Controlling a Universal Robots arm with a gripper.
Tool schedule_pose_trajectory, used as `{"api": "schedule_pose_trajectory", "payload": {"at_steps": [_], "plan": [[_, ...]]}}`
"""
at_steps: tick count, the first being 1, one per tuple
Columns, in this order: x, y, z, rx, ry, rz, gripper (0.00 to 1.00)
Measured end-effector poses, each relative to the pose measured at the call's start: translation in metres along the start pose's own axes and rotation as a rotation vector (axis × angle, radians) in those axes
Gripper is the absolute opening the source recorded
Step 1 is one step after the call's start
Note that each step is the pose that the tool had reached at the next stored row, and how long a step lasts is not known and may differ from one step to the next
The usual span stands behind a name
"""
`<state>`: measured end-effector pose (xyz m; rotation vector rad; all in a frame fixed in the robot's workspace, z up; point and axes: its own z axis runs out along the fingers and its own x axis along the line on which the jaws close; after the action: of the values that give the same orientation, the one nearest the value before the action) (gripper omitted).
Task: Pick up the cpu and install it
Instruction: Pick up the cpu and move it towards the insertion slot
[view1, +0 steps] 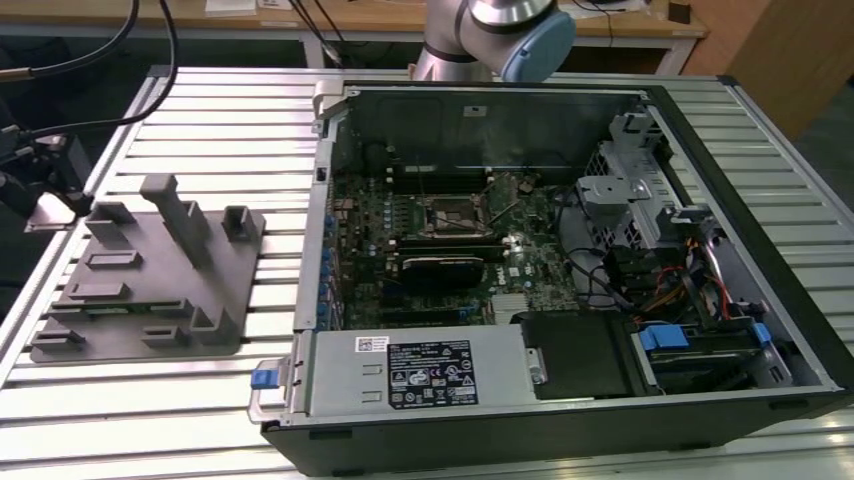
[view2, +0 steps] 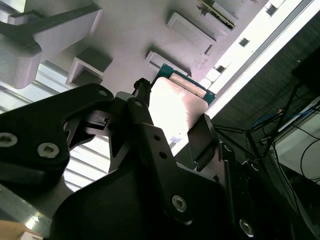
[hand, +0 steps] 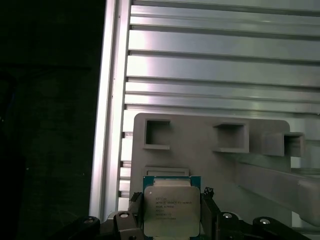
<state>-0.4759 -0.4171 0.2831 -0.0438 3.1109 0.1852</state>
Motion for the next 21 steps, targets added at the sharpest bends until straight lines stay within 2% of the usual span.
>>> {"api": "schedule_pose_trajectory", "payload": {"at_steps": [7,13,21], "plan": [[-0.0002,0.0010,-0.0085,-0.0060,0.0000,0.000,0.55],[-0.0005,0.0022,-0.0187,-0.0134,-0.0003,0.000,0.55],[-0.0007,0.0033,-0.0275,-0.0201,-0.0006,0.000,0.55]]}}
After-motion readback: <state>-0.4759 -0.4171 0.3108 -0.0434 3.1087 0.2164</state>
